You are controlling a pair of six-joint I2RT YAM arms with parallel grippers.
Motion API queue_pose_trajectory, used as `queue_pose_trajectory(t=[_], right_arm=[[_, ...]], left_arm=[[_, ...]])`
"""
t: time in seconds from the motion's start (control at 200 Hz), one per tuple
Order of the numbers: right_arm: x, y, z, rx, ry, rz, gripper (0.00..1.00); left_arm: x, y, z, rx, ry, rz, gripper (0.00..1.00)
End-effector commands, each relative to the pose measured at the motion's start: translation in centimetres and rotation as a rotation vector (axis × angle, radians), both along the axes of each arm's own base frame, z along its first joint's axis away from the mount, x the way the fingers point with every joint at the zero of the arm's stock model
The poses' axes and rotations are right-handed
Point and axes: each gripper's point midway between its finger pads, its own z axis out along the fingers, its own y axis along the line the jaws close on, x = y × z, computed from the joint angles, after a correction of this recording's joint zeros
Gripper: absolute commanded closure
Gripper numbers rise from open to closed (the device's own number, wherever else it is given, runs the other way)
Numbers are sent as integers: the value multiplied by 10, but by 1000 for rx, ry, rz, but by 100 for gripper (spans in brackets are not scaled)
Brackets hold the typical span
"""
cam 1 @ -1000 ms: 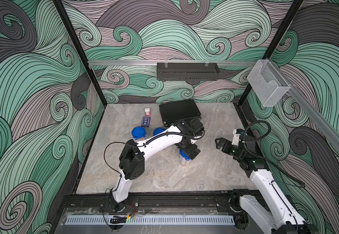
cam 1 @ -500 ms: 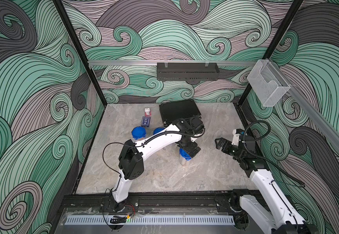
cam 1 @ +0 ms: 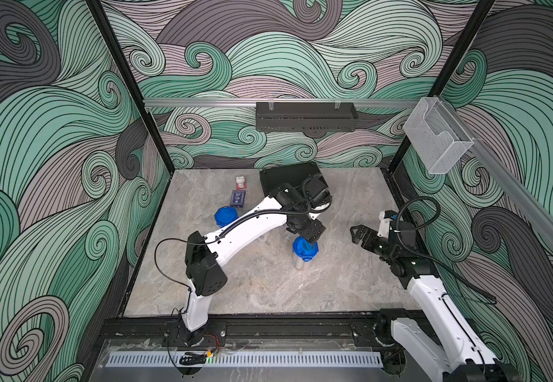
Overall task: Take out toiletry kits
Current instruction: Move the container to the center of the board.
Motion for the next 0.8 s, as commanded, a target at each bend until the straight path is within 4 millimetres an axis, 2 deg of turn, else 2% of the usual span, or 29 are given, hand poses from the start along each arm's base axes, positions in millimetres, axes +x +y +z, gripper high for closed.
queue_pose_trajectory(t=[0.0, 0.16, 0.26, 0.325, 0.475, 0.625, 0.796], right_arm=[[2, 2, 2, 6, -19, 5, 1], [2, 5, 3, 14, -31, 21, 1], [3, 6, 3, 19, -30, 22, 1], [3, 6, 3, 21, -31, 25, 1], [3, 7, 2, 25, -26, 28, 1], [4, 7, 2, 25, -27, 27, 1], [2, 7, 2, 25, -26, 29, 1]], left_arm=[[-13, -4, 28, -173, 41, 13, 56], [-37, -15, 37, -505, 213, 9, 100], [-42, -24, 44, -772, 289, -6, 100], [-43, -23, 44, -843, 341, 10, 100], [-46, -22, 29, -773, 398, 6, 100], [-44, -31, 17, -844, 451, 23, 100], [-42, -34, 0, -840, 484, 49, 100]])
